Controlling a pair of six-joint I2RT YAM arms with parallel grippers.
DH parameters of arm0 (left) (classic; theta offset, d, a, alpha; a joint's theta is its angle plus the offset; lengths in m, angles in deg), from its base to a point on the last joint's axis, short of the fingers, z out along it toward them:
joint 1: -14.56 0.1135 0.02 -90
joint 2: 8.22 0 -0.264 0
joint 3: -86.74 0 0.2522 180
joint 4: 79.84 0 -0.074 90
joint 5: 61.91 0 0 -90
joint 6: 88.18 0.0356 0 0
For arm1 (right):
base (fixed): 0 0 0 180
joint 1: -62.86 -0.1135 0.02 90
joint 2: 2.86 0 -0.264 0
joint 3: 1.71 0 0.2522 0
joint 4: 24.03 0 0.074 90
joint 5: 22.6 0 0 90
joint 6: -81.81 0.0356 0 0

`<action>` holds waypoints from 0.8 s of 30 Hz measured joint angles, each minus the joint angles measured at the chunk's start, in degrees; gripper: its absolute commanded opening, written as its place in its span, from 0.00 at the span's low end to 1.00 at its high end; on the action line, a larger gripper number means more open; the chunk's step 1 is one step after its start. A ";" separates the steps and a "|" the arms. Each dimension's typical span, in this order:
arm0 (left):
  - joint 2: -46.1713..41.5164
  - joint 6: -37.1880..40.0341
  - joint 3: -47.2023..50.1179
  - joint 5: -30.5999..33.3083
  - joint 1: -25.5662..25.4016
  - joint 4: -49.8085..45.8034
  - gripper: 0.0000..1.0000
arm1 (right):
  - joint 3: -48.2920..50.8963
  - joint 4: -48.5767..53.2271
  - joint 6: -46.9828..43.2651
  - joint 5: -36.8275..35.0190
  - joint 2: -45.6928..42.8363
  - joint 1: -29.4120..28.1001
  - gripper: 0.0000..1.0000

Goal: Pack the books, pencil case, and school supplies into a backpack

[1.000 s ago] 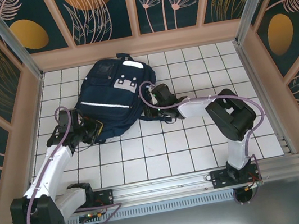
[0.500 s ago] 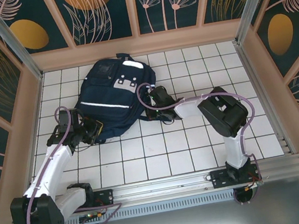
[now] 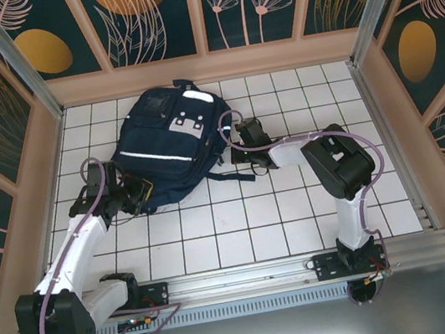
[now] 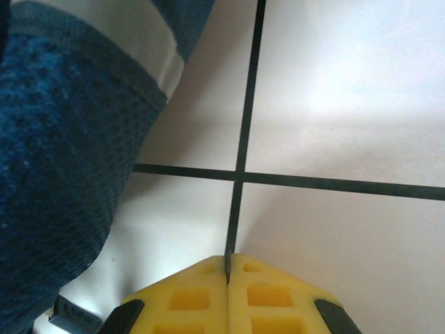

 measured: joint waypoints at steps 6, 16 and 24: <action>2.19 1.25 -0.81 1.60 0.00 -0.37 0.00 | 3.02 -0.85 -1.22 3.41 -2.82 -1.38 0.29; 8.66 3.98 -1.81 7.13 -0.02 0.90 0.00 | 4.94 -2.56 -1.75 6.58 -4.92 -5.18 0.40; 15.34 7.26 -8.28 13.62 0.00 0.63 0.00 | 1.46 -2.38 -1.84 7.26 -2.69 -5.99 0.40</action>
